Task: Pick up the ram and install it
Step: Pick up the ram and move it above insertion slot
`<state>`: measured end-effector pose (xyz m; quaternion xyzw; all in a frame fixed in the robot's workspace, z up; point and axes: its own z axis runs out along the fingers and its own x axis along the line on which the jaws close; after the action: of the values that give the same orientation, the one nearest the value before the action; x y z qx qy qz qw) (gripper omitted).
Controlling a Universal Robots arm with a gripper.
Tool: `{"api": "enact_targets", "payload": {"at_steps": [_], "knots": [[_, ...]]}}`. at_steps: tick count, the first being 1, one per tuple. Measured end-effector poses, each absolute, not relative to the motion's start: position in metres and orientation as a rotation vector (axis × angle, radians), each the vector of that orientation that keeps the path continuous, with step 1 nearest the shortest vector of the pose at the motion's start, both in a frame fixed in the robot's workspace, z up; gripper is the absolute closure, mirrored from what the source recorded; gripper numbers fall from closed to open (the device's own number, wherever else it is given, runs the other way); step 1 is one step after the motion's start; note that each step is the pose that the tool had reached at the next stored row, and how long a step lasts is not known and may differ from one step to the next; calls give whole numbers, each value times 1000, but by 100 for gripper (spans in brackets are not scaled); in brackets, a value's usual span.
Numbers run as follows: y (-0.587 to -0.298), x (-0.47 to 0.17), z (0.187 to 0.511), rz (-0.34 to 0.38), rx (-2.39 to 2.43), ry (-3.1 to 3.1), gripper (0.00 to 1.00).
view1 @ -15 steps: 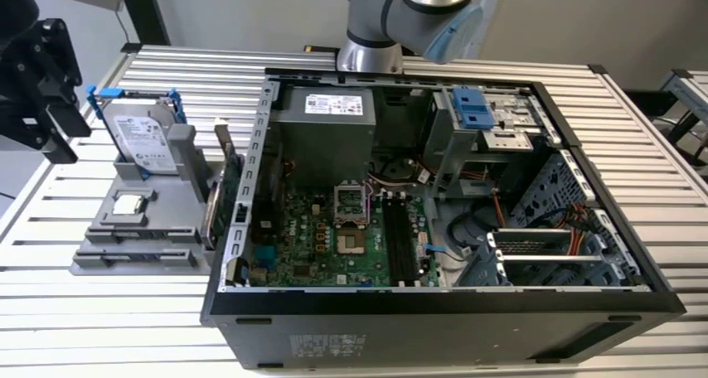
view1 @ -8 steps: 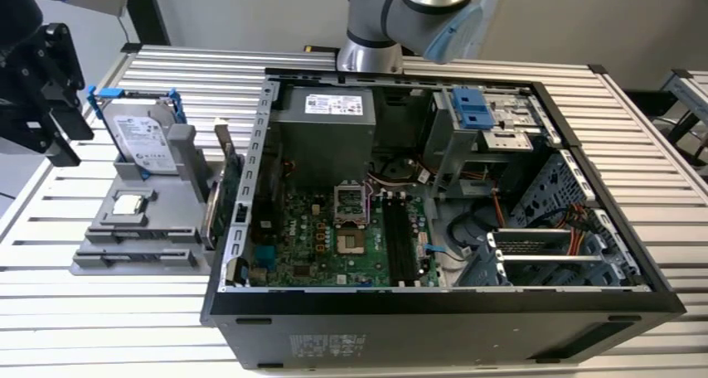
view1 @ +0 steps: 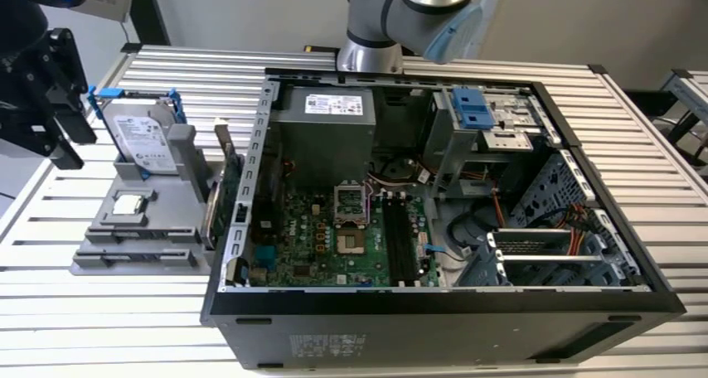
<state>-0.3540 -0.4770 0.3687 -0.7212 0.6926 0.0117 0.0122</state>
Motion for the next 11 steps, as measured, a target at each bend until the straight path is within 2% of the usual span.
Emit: {"api": "enact_targets", "payload": {"at_steps": [11], "knots": [[-476,-354,357,36,-2248,2159,0]]}}
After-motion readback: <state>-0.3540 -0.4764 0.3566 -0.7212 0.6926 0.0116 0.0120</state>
